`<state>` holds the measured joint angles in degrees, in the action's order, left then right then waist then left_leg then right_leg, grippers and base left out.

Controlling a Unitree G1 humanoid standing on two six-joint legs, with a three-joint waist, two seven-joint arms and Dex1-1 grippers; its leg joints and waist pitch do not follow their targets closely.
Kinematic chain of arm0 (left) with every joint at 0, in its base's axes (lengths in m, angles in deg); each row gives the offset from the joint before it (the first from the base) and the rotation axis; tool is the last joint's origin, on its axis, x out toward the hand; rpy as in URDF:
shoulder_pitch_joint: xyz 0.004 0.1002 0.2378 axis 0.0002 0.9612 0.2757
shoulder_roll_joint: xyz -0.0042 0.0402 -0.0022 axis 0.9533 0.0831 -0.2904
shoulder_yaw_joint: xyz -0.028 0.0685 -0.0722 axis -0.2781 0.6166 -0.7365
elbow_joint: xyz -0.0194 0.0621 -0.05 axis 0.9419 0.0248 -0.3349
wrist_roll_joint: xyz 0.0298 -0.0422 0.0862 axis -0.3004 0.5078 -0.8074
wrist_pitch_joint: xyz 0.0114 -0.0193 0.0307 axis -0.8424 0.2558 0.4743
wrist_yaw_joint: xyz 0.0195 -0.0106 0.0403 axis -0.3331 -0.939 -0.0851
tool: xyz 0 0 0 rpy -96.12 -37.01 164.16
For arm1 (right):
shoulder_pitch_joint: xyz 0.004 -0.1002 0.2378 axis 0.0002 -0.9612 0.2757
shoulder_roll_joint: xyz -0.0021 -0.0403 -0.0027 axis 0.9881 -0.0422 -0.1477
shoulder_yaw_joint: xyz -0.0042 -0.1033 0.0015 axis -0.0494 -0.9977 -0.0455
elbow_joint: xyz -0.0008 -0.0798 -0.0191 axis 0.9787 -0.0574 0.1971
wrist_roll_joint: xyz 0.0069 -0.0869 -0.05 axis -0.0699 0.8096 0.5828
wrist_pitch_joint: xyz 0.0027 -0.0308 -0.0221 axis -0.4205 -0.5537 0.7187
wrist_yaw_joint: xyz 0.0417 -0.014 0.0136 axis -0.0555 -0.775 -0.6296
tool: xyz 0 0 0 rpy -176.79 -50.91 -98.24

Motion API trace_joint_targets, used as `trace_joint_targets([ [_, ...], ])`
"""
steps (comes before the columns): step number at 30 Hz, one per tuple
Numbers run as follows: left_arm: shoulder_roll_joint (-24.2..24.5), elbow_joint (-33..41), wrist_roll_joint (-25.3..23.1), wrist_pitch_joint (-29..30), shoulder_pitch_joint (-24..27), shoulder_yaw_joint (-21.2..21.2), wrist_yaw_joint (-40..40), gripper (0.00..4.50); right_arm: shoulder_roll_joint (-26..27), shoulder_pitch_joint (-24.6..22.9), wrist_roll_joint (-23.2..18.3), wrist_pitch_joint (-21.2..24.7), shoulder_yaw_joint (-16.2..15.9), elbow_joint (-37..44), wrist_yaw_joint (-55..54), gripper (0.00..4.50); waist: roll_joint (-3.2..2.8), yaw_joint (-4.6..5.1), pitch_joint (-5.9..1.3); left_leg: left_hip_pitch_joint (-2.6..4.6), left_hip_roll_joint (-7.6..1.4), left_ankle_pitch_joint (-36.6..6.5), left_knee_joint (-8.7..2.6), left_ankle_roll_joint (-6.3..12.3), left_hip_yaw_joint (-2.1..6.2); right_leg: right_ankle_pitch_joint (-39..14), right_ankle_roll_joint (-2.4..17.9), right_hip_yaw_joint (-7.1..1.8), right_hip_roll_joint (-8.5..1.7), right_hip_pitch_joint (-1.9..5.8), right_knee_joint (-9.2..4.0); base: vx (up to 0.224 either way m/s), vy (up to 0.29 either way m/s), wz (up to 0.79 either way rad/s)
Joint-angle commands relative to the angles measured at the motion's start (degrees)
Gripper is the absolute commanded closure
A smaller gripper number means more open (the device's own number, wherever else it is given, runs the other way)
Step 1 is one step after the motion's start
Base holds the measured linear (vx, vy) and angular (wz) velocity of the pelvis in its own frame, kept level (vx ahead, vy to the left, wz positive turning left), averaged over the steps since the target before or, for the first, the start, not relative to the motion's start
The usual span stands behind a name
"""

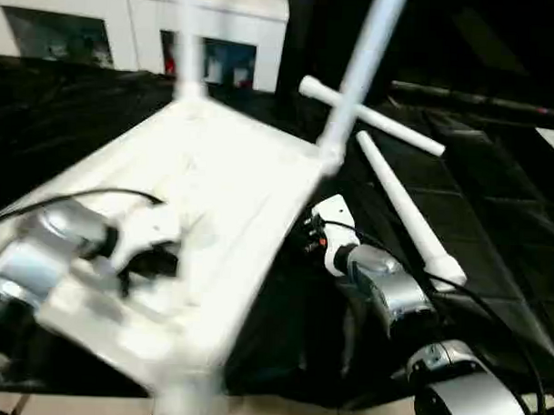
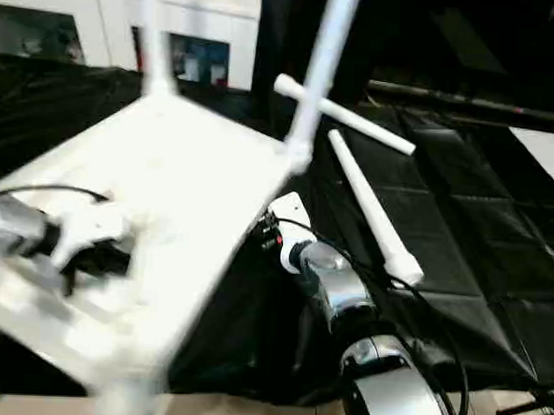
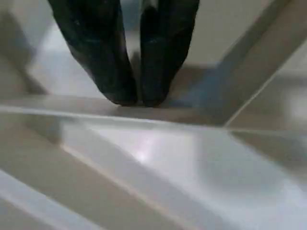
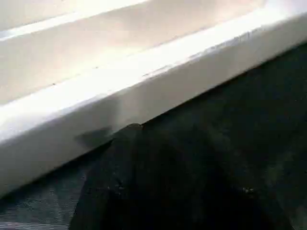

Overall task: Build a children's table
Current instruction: Rotate table base

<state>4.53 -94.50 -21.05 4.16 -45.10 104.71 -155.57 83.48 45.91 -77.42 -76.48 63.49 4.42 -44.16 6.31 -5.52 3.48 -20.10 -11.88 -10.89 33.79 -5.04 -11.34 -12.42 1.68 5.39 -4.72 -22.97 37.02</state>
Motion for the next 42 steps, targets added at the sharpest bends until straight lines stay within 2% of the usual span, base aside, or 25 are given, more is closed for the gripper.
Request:
trace_joint_targets([
  [1, -2.9, 2.5, 1.0, 0.0, -1.0, 2.0, 0.0, 4.13, 0.2, 1.6, 0.6, -1.1, 0.0, -0.6, 0.7, 3.11, -1.68, 0.19, -3.49, 0.58, -2.04, -8.3, -4.33, -3.37, 0.93, -5.5, 11.2, -4.15, -4.31, 2.83, -4.05, 0.0, 0.0, 0.0],
  [3, -5.6, 0.7, 0.5, -0.9, -2.4, 2.2, 1.6, 4.36, 0.3, 1.8, 0.6, -1.4, -0.1, -0.8, 1.1, 3.42, -1.61, 0.16, -3.58, 0.42, -1.99, -7.3, -4.23, -3.26, 0.95, -4.2, 11.0, -4.12, -4.21, 3.03, -3.88, 0.0, 0.0, 0.0],
  [6, -7.8, -0.2, 0.7, -1.1, -3.6, 2.5, 2.8, 4.5, 0.3, 2.2, 0.6, -1.9, -0.2, -1.3, 1.4, 3.64, -1.37, 0.32, -3.86, 0.24, -1.85, -5.6, -4.04, -2.53, 0.92, -1.6, 11.2, -4.12, -4.21, 3.32, -3.66, 0.0, 0.0, 0.0],
  [7, -8.4, -0.3, 1.0, -0.9, -4.0, 2.5, 3.1, 4.5, 0.3, 2.2, 0.5, -2.1, -0.2, -1.4, 1.8, 3.64, -1.74, 0.43, -3.9, 0.18, -1.81, -5.1, -3.98, -2.24, 0.94, -0.5, 11.4, -4.12, -4.18, 3.35, -3.5, 0.0, 0.0, 0.0],
  [10, -11.3, -2.4, 0.1, -1.8, -5.7, 2.2, 6.0, 4.5, 0.0, 2.4, 0.8, -2.6, -0.4, -1.8, 2.1, 3.99, -1.55, 0.61, -3.94, 0.24, -1.76, -4.5, -3.81, -1.67, 0.83, 1.1, 12.0, -4.11, -3.99, 3.39, -3.57, 0.0, 0.0, 0.0],
  [13, -13.5, -7.3, -2.7, -5.3, -7.8, 1.9, 11.0, 4.5, -0.2, 2.6, 1.1, -2.8, 0.0, -2.0, 1.8, 4.22, -1.84, 0.52, -3.92, 0.27, -1.74, -5.1, -3.79, -1.37, 0.86, 0.6, 11.9, -4.13, -3.9, 3.4, -3.74, 0.0, 0.0, 0.0],
  [14, -14.6, -11.8, -4.9, -8.6, -9.8, 1.7, 15.6, 4.5, -0.6, 2.7, 1.3, -3.0, 0.3, -1.8, 1.5, 4.34, -1.75, 0.5, -3.9, 0.21, -1.64, -5.7, -3.78, -1.4, 0.9, -0.4, 11.4, -4.11, -3.82, 3.45, -3.94, 0.0, 0.0, 0.0],
  [15, -14.7, -12.0, -5.0, -8.8, -9.9, 1.7, 15.8, 4.5, -0.6, 2.7, 1.3, -3.0, 0.3, -1.8, 1.5, 4.42, -1.71, 0.49, -3.9, 0.23, -1.66, -6.1, -3.76, -1.42, 0.89, -1.0, 11.2, -4.14, -3.86, 3.47, -4.01, 0.0, 0.0, 0.0],
  [16, -14.7, -12.0, -5.0, -8.8, -9.9, 1.7, 15.8, 4.5, -0.6, 2.7, 1.3, -3.0, 0.3, -1.8, 1.5, 4.47, -1.8, 0.44, -3.97, 0.28, -1.92, -6.7, -3.84, -1.65, 1.09, -1.9, 11.0, -4.08, -4.1, 3.48, -3.93, 0.0, 0.0, 0.0],
  [18, -15.5, -16.4, -6.4, -9.6, -12.1, 0.9, 20.8, 4.5, -1.9, 2.4, 1.6, -2.9, 0.5, 0.0, 1.0, 4.47, -1.87, 0.52, -3.95, 0.12, -1.83, -6.7, -3.85, -1.86, 1.18, -2.8, 10.6, -4.03, -4.02, 3.56, -4.0, 0.0, 0.0, 0.0],
  [19, -16.2, -19.3, -7.1, -9.9, -13.4, 0.2, 24.4, 4.5, -3.0, 2.1, 1.7, -2.4, 0.7, 1.7, 0.8, 4.47, -1.78, 0.45, -3.97, 0.31, -1.8, -6.6, -3.75, -1.82, 1.1, -2.5, 10.6, -4.04, -3.91, 3.41, -4.04, 0.0, 0.0, 0.0],
  [20, -16.6, -21.1, -7.9, -10.2, -14.3, -0.1, 27.4, 4.5, -3.9, 1.8, 1.5, -1.3, 1.1, 3.5, 0.8, 4.47, -1.87, 0.21, -4.11, 0.31, -1.76, -5.7, -3.63, -1.48, 1.15, -0.2, 10.6, -4.05, -3.79, 3.57, -3.82, 0.0, 0.0, 0.0],
  [23, -17.4, -24.4, -9.1, -12.0, -15.6, -0.9, 30.3, 4.5, -5.4, 1.4, 1.1, 1.0, 2.0, 6.8, 0.6, 4.47, -1.85, 0.17, -4.0, 0.25, -1.7, -5.0, -3.64, -1.08, 1.25, 0.0, 10.4, -3.97, -3.78, 3.58, -3.86, 0.0, 0.0, 0.0],
  [25, -17.8, -23.0, -7.8, -11.6, -15.3, -1.8, 29.1, 4.5, -7.7, 1.3, 3.1, 5.6, 1.7, 10.4, -1.0, 4.47, -1.78, 0.07, -4.13, 0.27, -1.7, -3.6, -3.57, -1.09, 1.26, 2.0, 10.9, -3.96, -3.72, 3.74, -3.69, 0.0, 0.0, 0.0],
  [26, -17.9, -22.7, -7.4, -11.6, -15.3, -2.1, 28.7, 4.5, -8.5, 1.4, 3.7, 7.0, 1.6, 11.4, -1.5, 4.47, -2.1, -0.04, -4.12, 0.35, -1.65, -3.3, -3.49, -1.13, 1.22, 2.7, 11.1, -3.97, -3.68, 3.65, -3.59, 0.0, 0.0, 0.0],
  [28, -17.5, -19.6, -5.5, -12.2, -14.4, -3.1, 26.5, 4.5, -10.7, 2.2, 0.0, 11.0, 3.6, 13.6, 3.8, 4.31, -2.11, -0.07, -4.19, 0.28, -1.55, -3.6, -3.43, -0.99, 1.17, 3.8, 11.5, -3.95, -3.67, 3.86, -3.57, 0.0, 0.0, 0.0],
  [29, -17.5, -18.7, -4.3, -12.5, -14.2, -3.7, 25.7, 4.5, -11.7, 2.9, -0.2, 12.0, 4.6, 13.9, 3.0, 4.2, -2.3, -0.12, -4.15, 0.22, -1.67, -4.2, -3.42, -0.64, 1.15, 4.5, 12.2, -3.96, -3.77, 3.81, -3.64, 0.0, 0.0, 0.0],
  [32, -17.4, -14.5, 0.3, -8.9, -13.6, -6.0, 23.0, 4.5, -14.8, 7.1, -0.4, 17.2, 8.4, 10.4, -2.9, 4.1, -2.14, -0.11, -4.08, 0.28, -1.53, -4.8, -3.42, -1.58, 1.04, 3.0, 13.3, -3.88, -3.72, 3.8, -3.62, 0.0, 0.0, 0.0],
  [33, -16.8, -13.5, 1.0, -8.1, -13.5, -6.3, 21.9, 4.29, -15.9, 8.8, -0.3, 18.9, 9.1, 8.8, -4.0, 3.83, -2.28, -0.08, -4.04, 0.27, -1.44, -5.2, -3.35, -1.84, 0.99, 1.7, 13.4, -3.91, -3.7, 3.78, -3.6, 0.0, 0.0, 0.0],
  [36, -15.7, -10.6, 3.3, -5.1, -13.1, -7.3, 18.6, 4.05, -18.3, 11.9, 0.5, 22.3, 9.4, 5.6, -5.0, 3.67, -2.31, -0.04, -3.89, 0.1, -1.26, -4.9, -3.27, -1.9, 0.95, 0.2, 12.8, -3.92, -3.59, 3.85, -3.71, 0.0, 0.0, 0.0],
  [37, -15.5, -9.4, 4.3, -4.0, -13.1, -7.8, 17.8, 3.96, -18.9, 12.9, 0.7, 23.2, 9.2, 4.2, -4.8, 3.56, -2.07, 0.09, -3.95, 0.08, -1.3, -4.3, -3.2, -1.87, 0.92, 0.7, 12.9, -3.89, -3.59, 3.86, -3.61, 0.0, 0.0, 0.0],
  [40, -15.2, -6.4, 6.4, -1.8, -12.7, -8.5, 15.8, 3.72, -20.2, 14.8, 1.0, 24.4, 8.7, 1.0, -3.9, 3.32, -2.18, 0.17, -3.92, -0.03, -1.34, -3.5, -3.09, -1.27, 0.87, 1.8, 13.5, -3.87, -3.56, 3.83, -3.53, 0.0, 0.0, 0.0],
  [41, -15.2, -5.2, 7.3, -1.2, -12.4, -8.8, 15.2, 3.6, -20.6, 15.5, 1.1, 25.0, 8.7, -0.4, -3.8, 3.15, -1.76, 0.17, -3.93, -0.14, -1.31, -3.0, -3.02, -0.93, 0.86, 2.0, 13.6, -3.86, -3.58, 3.98, -3.41, 0.0, 0.0, 0.0],
  [42, -15.6, -4.0, 8.5, -0.4, -12.3, -9.4, 15.3, 3.6, -21.1, 16.3, 1.4, 26.2, 8.3, -2.0, -2.8, 3.15, -1.9, 0.07, -3.92, -0.11, -1.34, -2.8, -3.04, -0.77, 0.84, 2.1, 13.6, -3.87, -3.63, 3.92, -3.49, 0.0, 0.0, 0.0],
])
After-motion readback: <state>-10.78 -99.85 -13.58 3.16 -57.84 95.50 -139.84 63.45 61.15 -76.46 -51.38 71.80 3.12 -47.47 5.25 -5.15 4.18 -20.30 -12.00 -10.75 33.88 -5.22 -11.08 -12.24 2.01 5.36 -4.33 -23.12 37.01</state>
